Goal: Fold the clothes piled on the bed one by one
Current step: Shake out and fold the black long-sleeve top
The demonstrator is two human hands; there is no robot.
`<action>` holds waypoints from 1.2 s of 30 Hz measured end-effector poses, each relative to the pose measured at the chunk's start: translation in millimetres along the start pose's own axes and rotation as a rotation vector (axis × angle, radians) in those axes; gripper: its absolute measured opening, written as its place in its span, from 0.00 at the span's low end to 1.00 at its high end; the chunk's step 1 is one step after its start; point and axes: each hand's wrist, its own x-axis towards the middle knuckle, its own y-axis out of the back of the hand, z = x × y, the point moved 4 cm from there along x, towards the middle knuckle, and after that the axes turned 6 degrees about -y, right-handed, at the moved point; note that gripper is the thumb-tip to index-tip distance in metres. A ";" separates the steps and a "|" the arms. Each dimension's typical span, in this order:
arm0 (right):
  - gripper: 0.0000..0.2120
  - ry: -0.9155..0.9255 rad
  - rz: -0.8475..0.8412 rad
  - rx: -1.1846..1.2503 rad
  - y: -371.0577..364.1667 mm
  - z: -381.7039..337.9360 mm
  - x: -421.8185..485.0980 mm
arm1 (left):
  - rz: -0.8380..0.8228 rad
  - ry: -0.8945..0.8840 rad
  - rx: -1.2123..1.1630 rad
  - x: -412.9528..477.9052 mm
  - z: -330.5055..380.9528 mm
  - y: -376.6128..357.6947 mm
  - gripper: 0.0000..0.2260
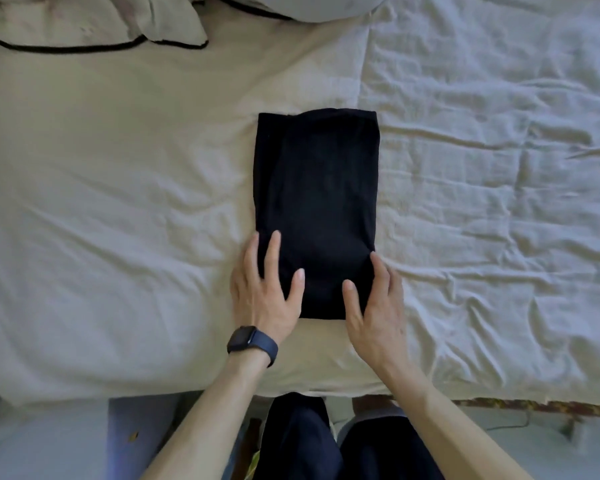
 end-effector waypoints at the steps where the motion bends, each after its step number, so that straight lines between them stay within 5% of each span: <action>1: 0.26 -0.117 -0.056 0.159 1.2 4.4 -4.6 | 0.031 0.086 -0.077 -9.9 -3.9 4.7 0.31; 5: 0.17 -0.466 -0.292 0.571 1.5 21.4 -7.5 | -0.002 0.561 -0.639 -30.2 -14.7 11.9 0.19; 8: 0.16 -0.496 -0.446 0.666 5.4 27.3 -1.8 | -0.194 0.812 -0.816 -31.5 -29.6 7.8 0.14; 13: 0.11 -0.453 -0.436 0.619 10.2 33.5 5.0 | -0.363 0.748 -0.855 -28.8 -49.6 1.5 0.09; 29: 0.14 -0.387 -0.259 0.611 41.6 52.8 -36.4 | -0.208 0.550 -0.671 -79.9 -15.5 23.6 0.04; 36: 0.07 -0.414 -0.283 0.650 56.7 94.8 -118.1 | -0.254 0.660 -0.804 -175.8 0.7 18.4 0.08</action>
